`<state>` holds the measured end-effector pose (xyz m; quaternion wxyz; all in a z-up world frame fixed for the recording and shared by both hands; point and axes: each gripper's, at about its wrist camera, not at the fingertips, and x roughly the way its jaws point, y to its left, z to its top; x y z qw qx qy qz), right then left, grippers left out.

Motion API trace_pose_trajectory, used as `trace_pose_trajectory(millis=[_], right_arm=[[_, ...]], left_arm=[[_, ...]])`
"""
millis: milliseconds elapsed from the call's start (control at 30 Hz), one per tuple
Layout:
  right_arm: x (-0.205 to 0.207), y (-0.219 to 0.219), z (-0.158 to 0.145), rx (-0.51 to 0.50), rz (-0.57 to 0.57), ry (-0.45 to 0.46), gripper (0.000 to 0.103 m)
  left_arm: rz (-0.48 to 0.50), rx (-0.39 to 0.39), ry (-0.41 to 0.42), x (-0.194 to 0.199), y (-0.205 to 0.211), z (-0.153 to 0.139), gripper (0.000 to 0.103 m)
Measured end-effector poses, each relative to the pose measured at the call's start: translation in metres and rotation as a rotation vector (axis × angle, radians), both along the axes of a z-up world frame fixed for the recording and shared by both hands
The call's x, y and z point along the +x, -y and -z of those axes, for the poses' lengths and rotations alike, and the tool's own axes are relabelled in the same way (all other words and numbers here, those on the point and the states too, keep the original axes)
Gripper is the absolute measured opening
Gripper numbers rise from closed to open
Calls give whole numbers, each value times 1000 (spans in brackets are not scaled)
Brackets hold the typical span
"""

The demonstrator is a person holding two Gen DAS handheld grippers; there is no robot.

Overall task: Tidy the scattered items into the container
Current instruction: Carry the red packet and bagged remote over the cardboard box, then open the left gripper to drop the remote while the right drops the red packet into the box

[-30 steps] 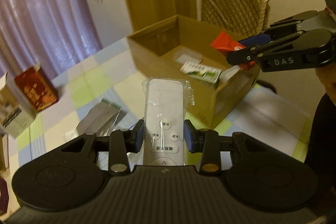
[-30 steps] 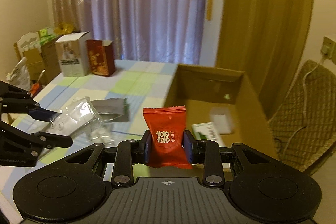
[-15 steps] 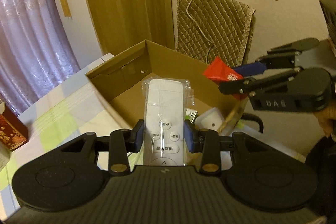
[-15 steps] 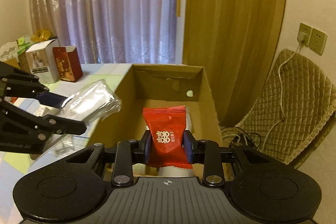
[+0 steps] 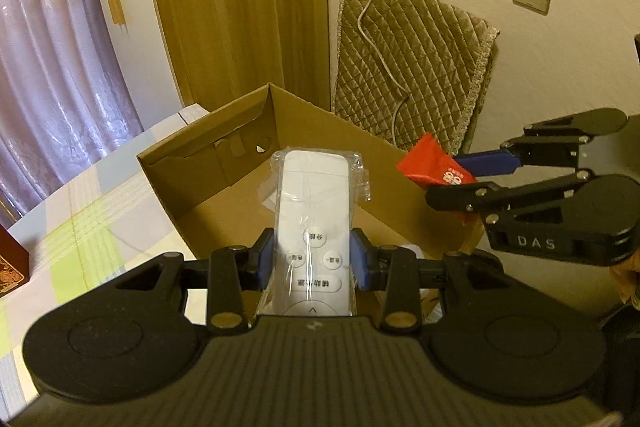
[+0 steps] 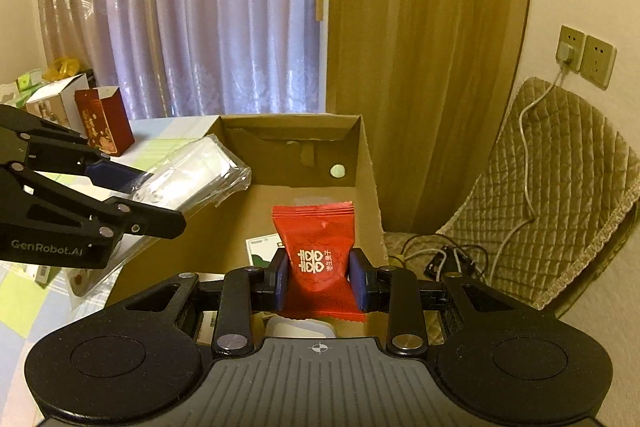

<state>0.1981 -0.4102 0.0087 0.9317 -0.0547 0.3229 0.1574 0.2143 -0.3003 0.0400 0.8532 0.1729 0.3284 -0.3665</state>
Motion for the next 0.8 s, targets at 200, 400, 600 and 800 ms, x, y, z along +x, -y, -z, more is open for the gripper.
trace_pose_trajectory(millis=[200,400,600,800], right_arm=[[5,2,2,1,3,-7,34],[10,5,3,4,3,-10,34],[12,5,4,6,5,-11,34],[14,5,6,4,2,-16,34]], left_arm=[[-15,-18,-14,9,5,1,34],[-21,-29,-19,14,8,4,34],[-38,-52,-28,20,12,6,34],[-52,-66,-24,23,13,9,46]])
